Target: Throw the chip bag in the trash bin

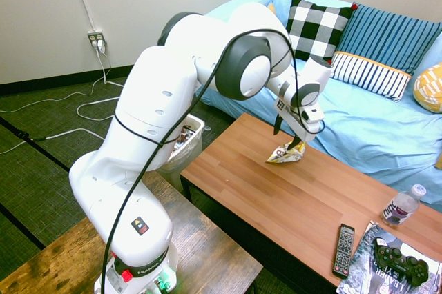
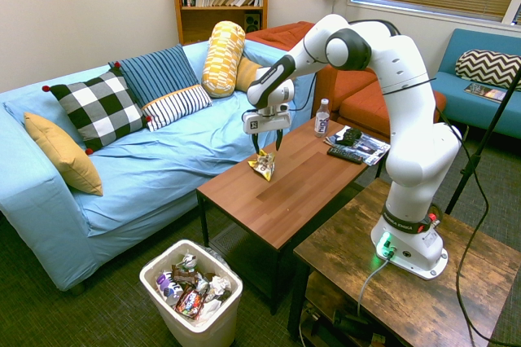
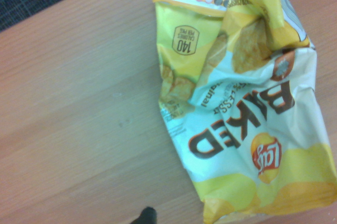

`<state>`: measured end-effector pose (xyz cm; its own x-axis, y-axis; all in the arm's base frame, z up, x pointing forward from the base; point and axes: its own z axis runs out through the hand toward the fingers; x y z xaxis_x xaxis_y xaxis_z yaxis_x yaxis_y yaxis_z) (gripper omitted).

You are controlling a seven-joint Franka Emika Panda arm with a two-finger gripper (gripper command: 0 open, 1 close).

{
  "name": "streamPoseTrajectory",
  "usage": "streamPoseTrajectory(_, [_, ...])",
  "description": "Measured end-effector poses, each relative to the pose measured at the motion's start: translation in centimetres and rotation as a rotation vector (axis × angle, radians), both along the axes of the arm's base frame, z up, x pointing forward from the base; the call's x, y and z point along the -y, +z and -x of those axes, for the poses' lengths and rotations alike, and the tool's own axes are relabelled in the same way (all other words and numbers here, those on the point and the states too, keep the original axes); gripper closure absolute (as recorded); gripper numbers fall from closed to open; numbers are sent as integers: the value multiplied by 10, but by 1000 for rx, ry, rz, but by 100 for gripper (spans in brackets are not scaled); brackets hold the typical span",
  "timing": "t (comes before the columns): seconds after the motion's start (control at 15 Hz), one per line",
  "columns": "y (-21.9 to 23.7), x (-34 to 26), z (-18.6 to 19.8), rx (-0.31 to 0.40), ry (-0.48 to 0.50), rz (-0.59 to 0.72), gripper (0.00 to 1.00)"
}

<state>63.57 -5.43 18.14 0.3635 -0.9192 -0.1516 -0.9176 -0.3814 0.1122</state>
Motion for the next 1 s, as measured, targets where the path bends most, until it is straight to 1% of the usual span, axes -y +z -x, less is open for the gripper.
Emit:
streamPoseTrajectory(0.2, [-23,9,-8,-18,-15,8,0])
streamPoseTrajectory(0.27, [-27,10,-10,-23,-17,8,100])
streamPoseTrajectory(0.6, [-44,10,-8,-52,-31,-6,100])
streamPoseTrajectory(1.0, [-59,16,-2,-71,-31,-23,100])
